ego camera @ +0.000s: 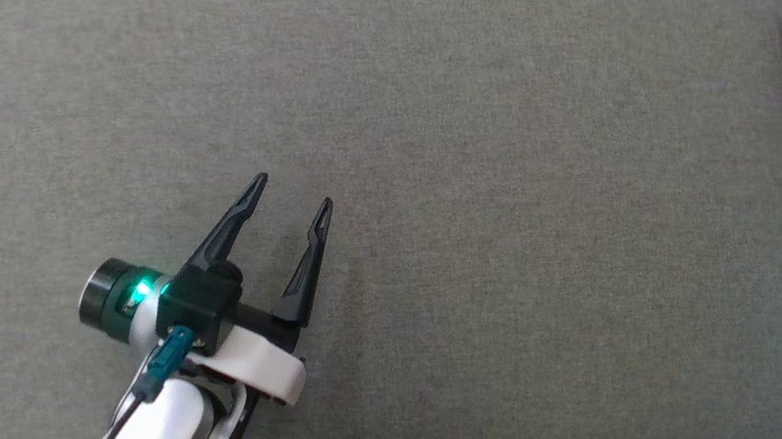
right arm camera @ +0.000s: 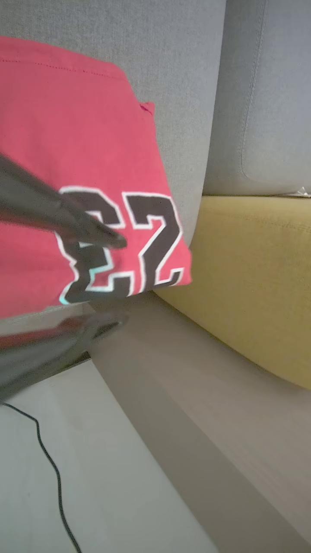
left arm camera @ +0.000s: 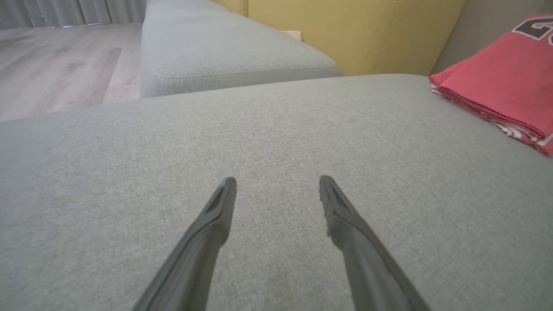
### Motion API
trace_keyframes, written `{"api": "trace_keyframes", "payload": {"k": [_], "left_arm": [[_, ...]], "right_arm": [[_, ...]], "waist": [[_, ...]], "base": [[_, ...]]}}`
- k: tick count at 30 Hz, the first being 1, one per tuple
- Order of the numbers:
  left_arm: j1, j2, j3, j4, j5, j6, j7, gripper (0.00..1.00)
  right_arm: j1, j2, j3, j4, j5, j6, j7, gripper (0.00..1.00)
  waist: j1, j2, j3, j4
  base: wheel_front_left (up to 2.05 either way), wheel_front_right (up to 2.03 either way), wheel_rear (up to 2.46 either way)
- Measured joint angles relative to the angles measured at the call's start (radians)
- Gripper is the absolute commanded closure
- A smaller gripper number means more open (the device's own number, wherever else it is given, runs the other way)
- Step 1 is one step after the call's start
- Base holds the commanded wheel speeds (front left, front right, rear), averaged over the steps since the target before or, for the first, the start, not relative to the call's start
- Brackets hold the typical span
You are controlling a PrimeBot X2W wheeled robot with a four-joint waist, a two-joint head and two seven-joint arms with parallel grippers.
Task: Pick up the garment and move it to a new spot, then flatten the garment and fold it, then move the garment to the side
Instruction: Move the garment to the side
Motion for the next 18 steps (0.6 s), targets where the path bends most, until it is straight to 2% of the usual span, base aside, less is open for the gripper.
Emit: {"api": "trace_keyframes", "payload": {"k": [4, 7, 12, 18], "left_arm": [[0.005, 0.000, 0.003, -0.001, -0.028, 0.011, 0.000, 0.00], [0.029, -0.002, 0.022, -0.003, -0.055, 0.023, 0.000, 0.00], [0.126, -0.001, 0.068, -0.008, -0.087, 0.037, 0.000, 0.00], [0.230, -0.001, 0.118, -0.010, -0.099, 0.036, 0.000, 0.00]], "right_arm": [[0.005, 0.059, -0.041, 0.024, -0.077, 0.000, -0.113, 0.00], [0.058, 0.170, -0.060, 0.012, -0.098, 0.000, -0.178, 0.00], [0.276, 0.341, -0.078, -0.023, -0.112, 0.000, -0.255, 0.00], [0.535, 0.524, -0.208, -0.098, -0.143, 0.000, -0.289, 0.00]], "waist": [[0.0000, 0.0000, -0.041, 0.015], [0.0000, 0.0000, -0.093, 0.027], [0.0000, 0.0000, -0.201, 0.051], [-0.0001, 0.0001, -0.338, 0.093]], "base": [[0.00, 0.00, 0.00], [0.00, 0.00, 0.00], [0.00, 0.00, 0.00], [0.00, 0.00, 0.00]]}}
